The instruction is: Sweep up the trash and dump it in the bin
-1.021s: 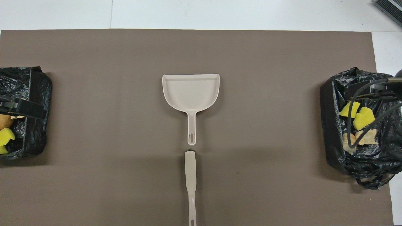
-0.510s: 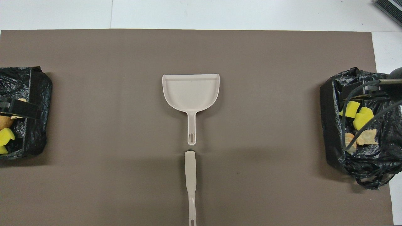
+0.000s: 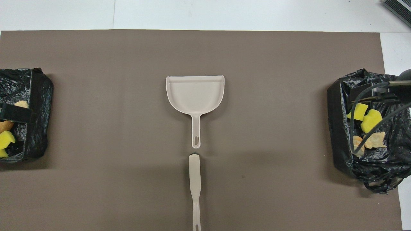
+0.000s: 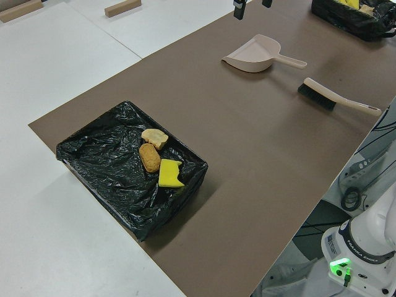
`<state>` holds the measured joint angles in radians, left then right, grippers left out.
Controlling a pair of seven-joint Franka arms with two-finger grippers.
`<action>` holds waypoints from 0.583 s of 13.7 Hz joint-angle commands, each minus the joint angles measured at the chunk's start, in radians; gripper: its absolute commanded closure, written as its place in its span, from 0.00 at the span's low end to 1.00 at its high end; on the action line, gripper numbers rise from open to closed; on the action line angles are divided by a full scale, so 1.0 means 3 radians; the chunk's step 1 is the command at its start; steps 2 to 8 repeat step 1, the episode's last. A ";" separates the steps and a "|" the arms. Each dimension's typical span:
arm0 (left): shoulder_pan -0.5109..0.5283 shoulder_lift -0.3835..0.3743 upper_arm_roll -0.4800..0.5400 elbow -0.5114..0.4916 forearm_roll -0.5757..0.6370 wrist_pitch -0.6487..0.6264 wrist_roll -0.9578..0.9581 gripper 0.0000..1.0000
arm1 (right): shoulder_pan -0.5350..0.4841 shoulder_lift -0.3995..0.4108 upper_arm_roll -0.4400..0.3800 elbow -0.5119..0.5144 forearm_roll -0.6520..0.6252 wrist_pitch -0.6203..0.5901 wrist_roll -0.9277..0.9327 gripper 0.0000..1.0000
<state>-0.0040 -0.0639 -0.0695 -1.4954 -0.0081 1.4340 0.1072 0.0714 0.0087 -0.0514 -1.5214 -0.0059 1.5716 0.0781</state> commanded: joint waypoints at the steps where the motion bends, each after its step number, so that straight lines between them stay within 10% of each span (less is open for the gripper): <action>1: 0.0049 -0.0002 -0.0019 0.0045 -0.0034 -0.0096 0.0006 0.00 | 0.0023 -0.0060 -0.0043 -0.0073 0.0055 0.0008 0.0082 0.00; 8: 0.0049 -0.0002 -0.0019 0.0045 -0.0034 -0.0096 0.0006 0.00 | 0.0023 -0.0060 -0.0043 -0.0073 0.0055 0.0008 0.0082 0.00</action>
